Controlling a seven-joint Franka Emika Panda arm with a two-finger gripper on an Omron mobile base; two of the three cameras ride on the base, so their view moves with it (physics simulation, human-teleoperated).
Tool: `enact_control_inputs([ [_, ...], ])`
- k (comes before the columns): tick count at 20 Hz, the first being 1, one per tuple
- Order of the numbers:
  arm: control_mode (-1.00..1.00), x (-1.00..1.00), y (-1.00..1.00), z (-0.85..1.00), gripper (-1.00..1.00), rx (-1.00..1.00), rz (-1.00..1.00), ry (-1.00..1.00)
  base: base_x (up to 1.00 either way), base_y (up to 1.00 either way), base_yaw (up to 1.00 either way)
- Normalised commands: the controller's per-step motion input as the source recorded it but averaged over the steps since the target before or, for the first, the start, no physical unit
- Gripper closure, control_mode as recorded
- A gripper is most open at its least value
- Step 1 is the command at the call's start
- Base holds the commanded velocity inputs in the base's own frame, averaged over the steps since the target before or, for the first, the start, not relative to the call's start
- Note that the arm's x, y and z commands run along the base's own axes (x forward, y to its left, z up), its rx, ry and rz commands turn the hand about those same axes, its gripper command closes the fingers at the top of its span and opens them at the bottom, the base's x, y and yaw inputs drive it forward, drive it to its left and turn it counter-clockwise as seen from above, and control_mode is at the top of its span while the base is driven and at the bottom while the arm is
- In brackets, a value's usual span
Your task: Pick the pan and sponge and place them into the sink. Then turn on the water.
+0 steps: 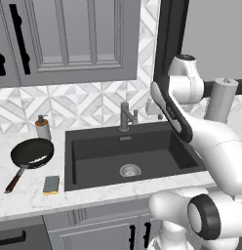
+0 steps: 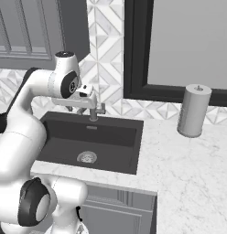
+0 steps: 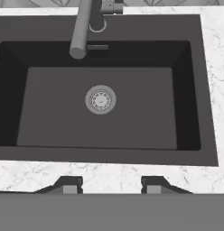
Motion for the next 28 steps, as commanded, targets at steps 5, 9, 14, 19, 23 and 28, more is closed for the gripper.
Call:
enact_control_inputs([
  [5, -1.00, -0.08, 0.53, -0.12, -1.00, 0.01, -0.02, 0.00, 0.00, 0.00, 0.00],
  [9, -1.00, -0.28, 1.00, -0.08, -1.00, 0.00, 0.08, 0.00, 0.00, 0.00, 0.00],
  [14, -1.00, -0.04, 1.00, -0.02, -1.00, 0.00, 0.28, 0.04, 0.00, 0.00, 0.00],
  [19, -1.00, 0.04, 1.00, -0.06, -1.00, 0.00, 0.44, 0.19, 0.00, 0.00, 0.00],
  [23, -1.00, 0.15, 1.00, -0.20, -1.00, 0.00, 0.47, 0.16, 0.00, 0.00, 0.00],
  [28, -1.00, 0.29, 1.00, -0.43, -1.00, -0.05, 0.37, 0.10, 0.00, 0.00, 0.00],
])
